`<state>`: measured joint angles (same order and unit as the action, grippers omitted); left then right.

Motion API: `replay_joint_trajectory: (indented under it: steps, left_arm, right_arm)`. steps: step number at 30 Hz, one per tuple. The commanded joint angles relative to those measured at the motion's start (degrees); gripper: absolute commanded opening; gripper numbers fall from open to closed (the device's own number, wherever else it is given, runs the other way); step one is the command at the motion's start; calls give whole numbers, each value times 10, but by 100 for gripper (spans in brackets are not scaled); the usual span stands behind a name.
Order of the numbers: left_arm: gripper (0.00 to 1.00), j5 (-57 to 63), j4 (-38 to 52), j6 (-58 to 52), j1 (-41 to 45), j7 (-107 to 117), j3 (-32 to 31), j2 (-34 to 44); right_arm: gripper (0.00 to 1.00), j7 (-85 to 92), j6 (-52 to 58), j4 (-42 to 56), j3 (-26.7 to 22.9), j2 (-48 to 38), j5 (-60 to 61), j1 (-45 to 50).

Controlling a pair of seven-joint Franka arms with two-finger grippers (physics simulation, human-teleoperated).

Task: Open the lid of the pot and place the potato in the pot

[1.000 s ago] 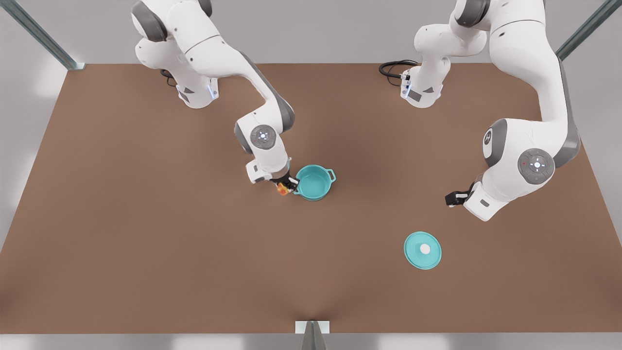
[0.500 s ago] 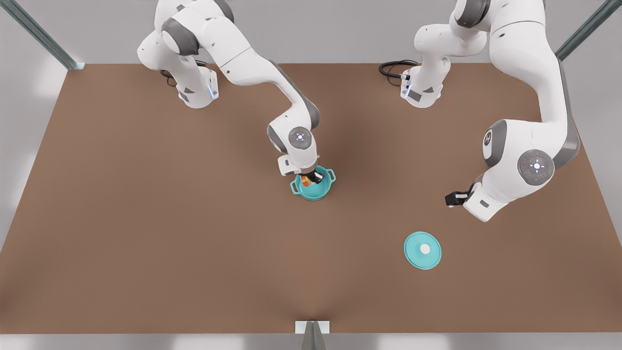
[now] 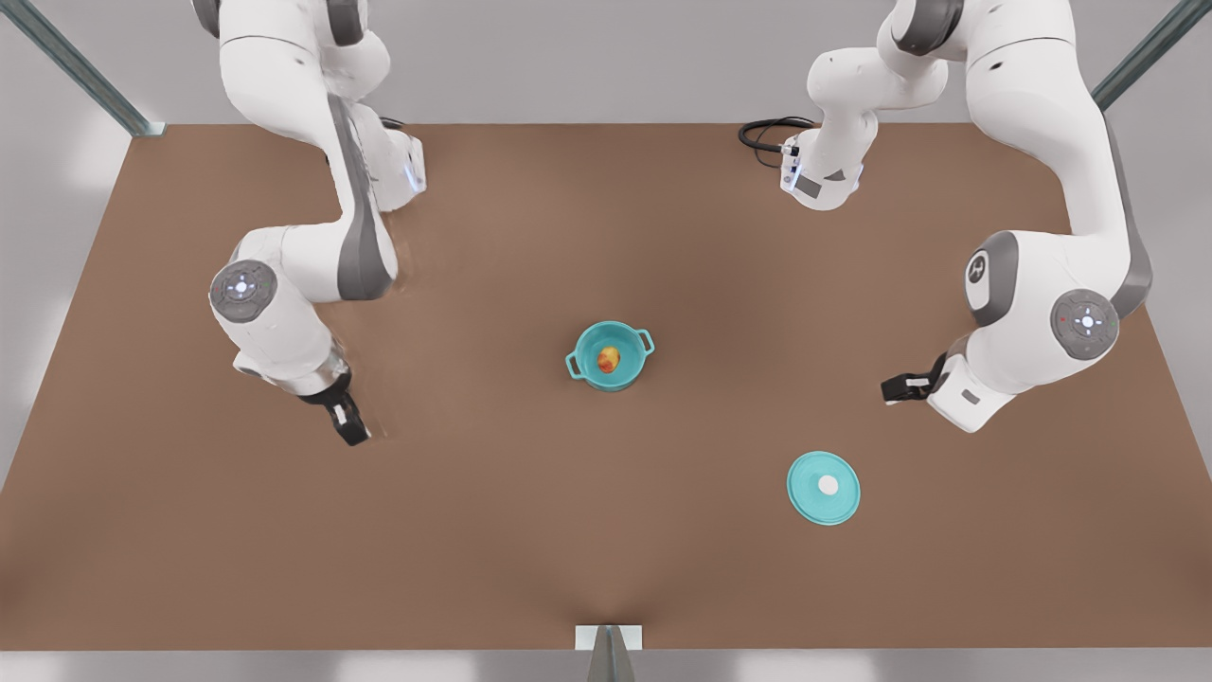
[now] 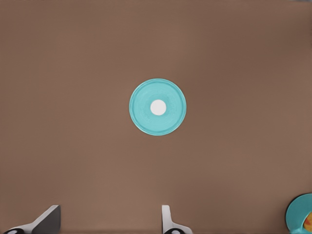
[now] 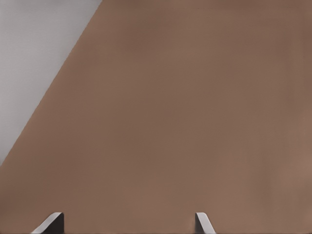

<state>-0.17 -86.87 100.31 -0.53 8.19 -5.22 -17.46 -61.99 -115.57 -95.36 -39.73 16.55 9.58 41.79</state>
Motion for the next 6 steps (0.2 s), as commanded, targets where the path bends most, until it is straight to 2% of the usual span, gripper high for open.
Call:
replay_joint_trajectory:
  steps: [1,6]
  left_arm:
    - [100,-4,0,0,0,-34,-1,0]
    - [100,-4,0,0,1,-33,-1,0]
  right_arm:
    - [100,607,129,0,-20,-26,-35,-50]
    - [100,608,134,0,-14,-28,-33,-56]
